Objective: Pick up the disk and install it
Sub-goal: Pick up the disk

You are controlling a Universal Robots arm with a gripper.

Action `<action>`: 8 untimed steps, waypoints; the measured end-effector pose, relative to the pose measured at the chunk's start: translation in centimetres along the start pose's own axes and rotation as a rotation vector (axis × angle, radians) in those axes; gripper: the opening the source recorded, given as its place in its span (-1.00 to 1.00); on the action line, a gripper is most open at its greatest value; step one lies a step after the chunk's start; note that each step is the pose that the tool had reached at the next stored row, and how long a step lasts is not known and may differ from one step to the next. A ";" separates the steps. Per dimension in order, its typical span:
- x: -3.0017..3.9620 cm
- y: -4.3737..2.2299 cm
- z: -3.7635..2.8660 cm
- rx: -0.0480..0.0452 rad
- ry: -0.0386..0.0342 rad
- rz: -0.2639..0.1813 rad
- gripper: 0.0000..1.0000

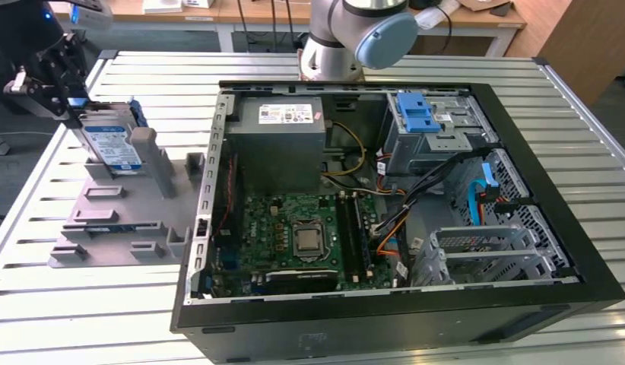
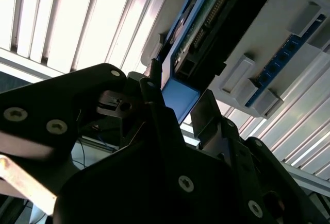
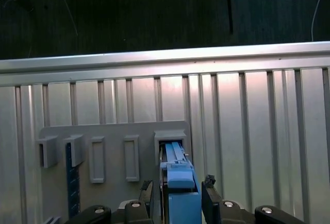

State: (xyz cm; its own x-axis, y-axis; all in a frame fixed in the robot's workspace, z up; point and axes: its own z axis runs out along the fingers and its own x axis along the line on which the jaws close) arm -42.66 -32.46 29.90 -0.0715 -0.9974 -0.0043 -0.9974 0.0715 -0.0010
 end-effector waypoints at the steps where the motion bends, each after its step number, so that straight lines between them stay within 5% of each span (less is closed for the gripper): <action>1: 0.00 0.00 0.10 -0.0001 0.0000 0.000 -0.01; 8: 0.01 0.00 0.72 -0.0003 0.0006 0.000 -0.01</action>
State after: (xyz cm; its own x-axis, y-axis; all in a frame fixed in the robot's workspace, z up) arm -42.65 -32.46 29.18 -0.0714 -0.9974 -0.0037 -0.9974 0.0714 -0.0007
